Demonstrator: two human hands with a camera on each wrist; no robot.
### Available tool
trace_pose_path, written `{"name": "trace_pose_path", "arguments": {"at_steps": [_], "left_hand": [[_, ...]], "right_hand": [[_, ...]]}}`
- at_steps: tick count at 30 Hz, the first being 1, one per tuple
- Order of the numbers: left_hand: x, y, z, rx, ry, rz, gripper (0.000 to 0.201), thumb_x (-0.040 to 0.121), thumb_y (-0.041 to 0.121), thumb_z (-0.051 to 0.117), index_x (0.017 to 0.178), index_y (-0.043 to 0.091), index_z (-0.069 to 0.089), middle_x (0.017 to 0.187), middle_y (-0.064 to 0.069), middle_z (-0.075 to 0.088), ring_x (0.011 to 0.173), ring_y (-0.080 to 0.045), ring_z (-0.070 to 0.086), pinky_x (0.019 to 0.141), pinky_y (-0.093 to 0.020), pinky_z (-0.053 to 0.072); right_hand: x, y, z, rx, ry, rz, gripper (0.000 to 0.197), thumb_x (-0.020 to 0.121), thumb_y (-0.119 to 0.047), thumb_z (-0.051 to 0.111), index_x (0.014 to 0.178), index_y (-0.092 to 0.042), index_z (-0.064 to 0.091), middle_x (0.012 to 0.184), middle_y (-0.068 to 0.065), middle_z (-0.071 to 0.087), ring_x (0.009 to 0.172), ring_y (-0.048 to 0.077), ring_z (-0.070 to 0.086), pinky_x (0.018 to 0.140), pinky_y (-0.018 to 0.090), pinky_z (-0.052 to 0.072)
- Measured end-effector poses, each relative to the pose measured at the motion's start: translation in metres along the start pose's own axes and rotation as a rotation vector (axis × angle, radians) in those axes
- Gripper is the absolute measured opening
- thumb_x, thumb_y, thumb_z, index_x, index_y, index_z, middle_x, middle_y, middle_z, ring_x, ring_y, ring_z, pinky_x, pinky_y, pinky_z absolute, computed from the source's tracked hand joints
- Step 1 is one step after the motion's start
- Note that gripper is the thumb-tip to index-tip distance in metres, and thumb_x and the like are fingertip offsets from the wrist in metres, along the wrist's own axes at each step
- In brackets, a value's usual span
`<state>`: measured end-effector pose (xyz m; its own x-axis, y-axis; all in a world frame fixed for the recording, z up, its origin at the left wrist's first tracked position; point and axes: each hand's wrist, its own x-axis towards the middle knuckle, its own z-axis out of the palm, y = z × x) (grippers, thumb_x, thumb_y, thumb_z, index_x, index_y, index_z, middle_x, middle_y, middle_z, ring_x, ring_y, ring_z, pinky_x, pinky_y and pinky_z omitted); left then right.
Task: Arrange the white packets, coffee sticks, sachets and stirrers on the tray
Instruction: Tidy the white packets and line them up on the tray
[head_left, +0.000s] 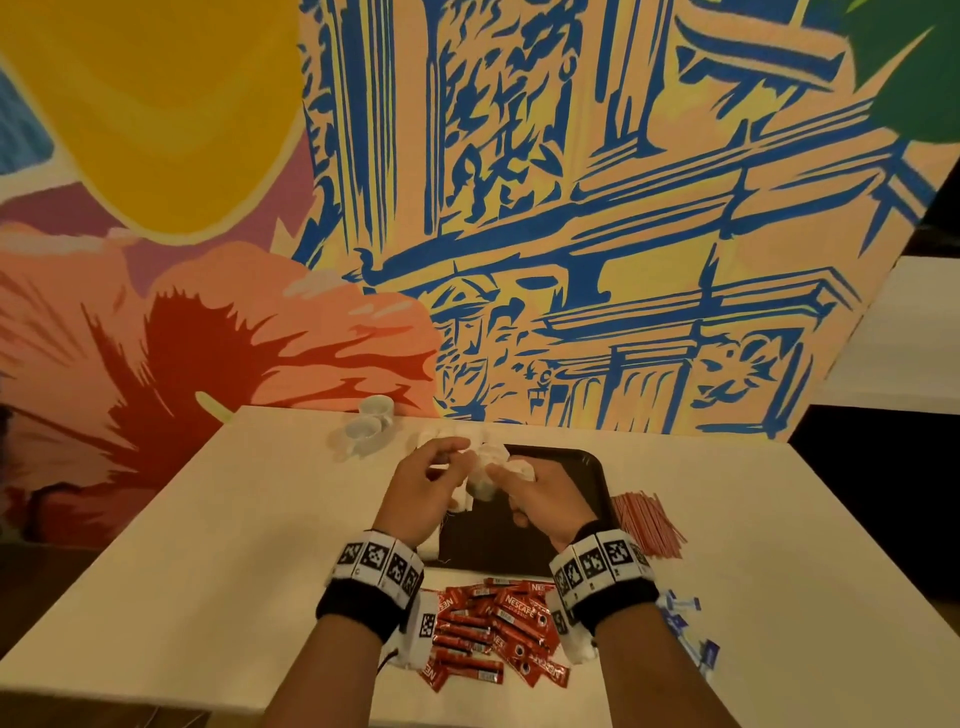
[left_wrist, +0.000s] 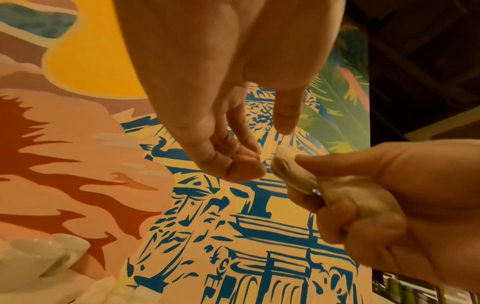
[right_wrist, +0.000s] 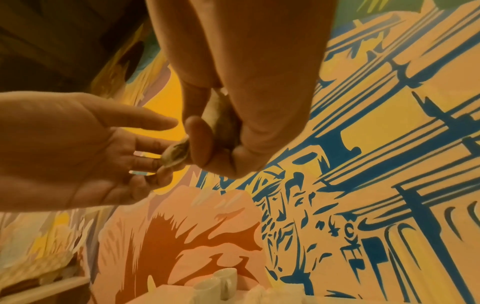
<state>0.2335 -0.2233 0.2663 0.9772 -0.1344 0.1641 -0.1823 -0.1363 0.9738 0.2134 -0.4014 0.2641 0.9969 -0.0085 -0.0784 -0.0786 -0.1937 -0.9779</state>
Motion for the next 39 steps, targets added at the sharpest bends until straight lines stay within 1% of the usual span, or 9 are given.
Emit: {"name": "trace_pose_path", "arguments": {"at_steps": [6, 12, 16, 19, 21, 24, 28, 33, 39], "left_hand": [[0.009, 0.004, -0.001, 0.086, -0.148, -0.007, 0.007, 0.092, 0.019, 0.071, 0.095, 0.020, 0.077, 0.086, -0.009, 0.073, 0.067, -0.007, 0.062, 0.054, -0.023, 0.050], [0.021, 0.006, -0.006, -0.003, -0.157, -0.057, 0.008, 0.091, 0.015, 0.072, 0.097, 0.017, 0.076, 0.086, -0.012, 0.074, 0.071, -0.020, 0.064, 0.061, -0.029, 0.053], [0.029, 0.010, -0.013, 0.051, -0.252, -0.054, 0.011, 0.093, 0.015, 0.069, 0.100, 0.014, 0.077, 0.086, -0.002, 0.074, 0.069, -0.009, 0.062, 0.060, -0.024, 0.052], [0.039, 0.010, -0.020, 0.170, -0.334, -0.001, 0.010, 0.091, 0.016, 0.071, 0.100, 0.015, 0.078, 0.087, -0.013, 0.073, 0.067, -0.008, 0.061, 0.060, -0.021, 0.052], [0.050, 0.006, -0.024, 0.245, -0.373, 0.005, 0.010, 0.090, 0.018, 0.074, 0.099, 0.017, 0.078, 0.087, -0.015, 0.073, 0.069, -0.010, 0.063, 0.062, -0.020, 0.053], [0.066, 0.000, -0.028, 0.360, -0.401, -0.010, 0.006, 0.086, 0.020, 0.078, 0.092, 0.021, 0.079, 0.082, -0.007, 0.075, 0.070, -0.013, 0.067, 0.065, -0.022, 0.056], [0.081, -0.009, -0.022, 0.576, -0.384, 0.042, 0.009, 0.085, 0.016, 0.079, 0.082, 0.025, 0.080, 0.068, 0.014, 0.071, 0.061, 0.003, 0.063, 0.063, -0.018, 0.053], [0.109, -0.030, -0.017, 0.657, -0.332, 0.030, 0.006, 0.085, 0.020, 0.078, 0.083, 0.025, 0.079, 0.067, 0.018, 0.067, 0.058, 0.003, 0.058, 0.064, -0.018, 0.050], [0.149, -0.076, -0.012, 0.758, -0.338, -0.052, 0.006, 0.087, 0.024, 0.075, 0.092, 0.020, 0.077, 0.094, 0.004, 0.072, 0.087, -0.011, 0.065, 0.086, -0.031, 0.054]], "right_hand": [[-0.001, -0.002, 0.000, -0.141, -0.118, -0.035, 0.026, 0.101, -0.034, 0.061, 0.080, -0.019, 0.064, 0.059, -0.012, 0.050, 0.057, 0.008, 0.045, 0.055, 0.024, 0.037], [0.001, 0.006, 0.000, -0.077, -0.107, -0.002, 0.011, 0.092, -0.033, 0.074, 0.095, -0.022, 0.071, 0.060, -0.014, 0.056, 0.055, 0.002, 0.048, 0.054, 0.022, 0.040], [0.006, 0.011, -0.004, -0.101, -0.103, -0.018, 0.018, 0.092, -0.033, 0.074, 0.103, -0.018, 0.074, 0.067, -0.012, 0.061, 0.058, 0.004, 0.049, 0.053, 0.020, 0.039], [0.010, 0.016, -0.005, -0.089, -0.109, -0.023, 0.022, 0.093, -0.032, 0.074, 0.105, -0.013, 0.075, 0.072, -0.002, 0.059, 0.057, 0.008, 0.046, 0.052, 0.022, 0.036], [0.014, 0.020, -0.006, -0.085, -0.107, -0.018, 0.021, 0.094, -0.031, 0.073, 0.104, -0.012, 0.075, 0.069, -0.003, 0.058, 0.057, 0.008, 0.046, 0.052, 0.023, 0.036], [0.023, 0.028, -0.007, -0.106, -0.103, 0.006, 0.017, 0.094, -0.031, 0.073, 0.102, -0.016, 0.076, 0.062, -0.013, 0.061, 0.054, 0.001, 0.049, 0.056, 0.022, 0.037], [0.038, 0.035, -0.003, -0.144, -0.105, 0.036, 0.020, 0.093, -0.031, 0.073, 0.100, -0.013, 0.077, 0.065, -0.012, 0.064, 0.052, -0.005, 0.051, 0.059, 0.023, 0.036], [0.054, 0.047, -0.003, -0.062, -0.080, 0.169, 0.024, 0.093, -0.040, 0.071, 0.110, -0.023, 0.072, 0.091, -0.003, 0.072, 0.065, 0.004, 0.055, 0.056, 0.023, 0.042], [0.063, 0.081, -0.016, 0.129, -0.014, 0.463, 0.024, 0.097, -0.034, 0.065, 0.110, -0.014, 0.071, 0.095, 0.005, 0.066, 0.073, 0.016, 0.057, 0.067, 0.030, 0.048]]}}
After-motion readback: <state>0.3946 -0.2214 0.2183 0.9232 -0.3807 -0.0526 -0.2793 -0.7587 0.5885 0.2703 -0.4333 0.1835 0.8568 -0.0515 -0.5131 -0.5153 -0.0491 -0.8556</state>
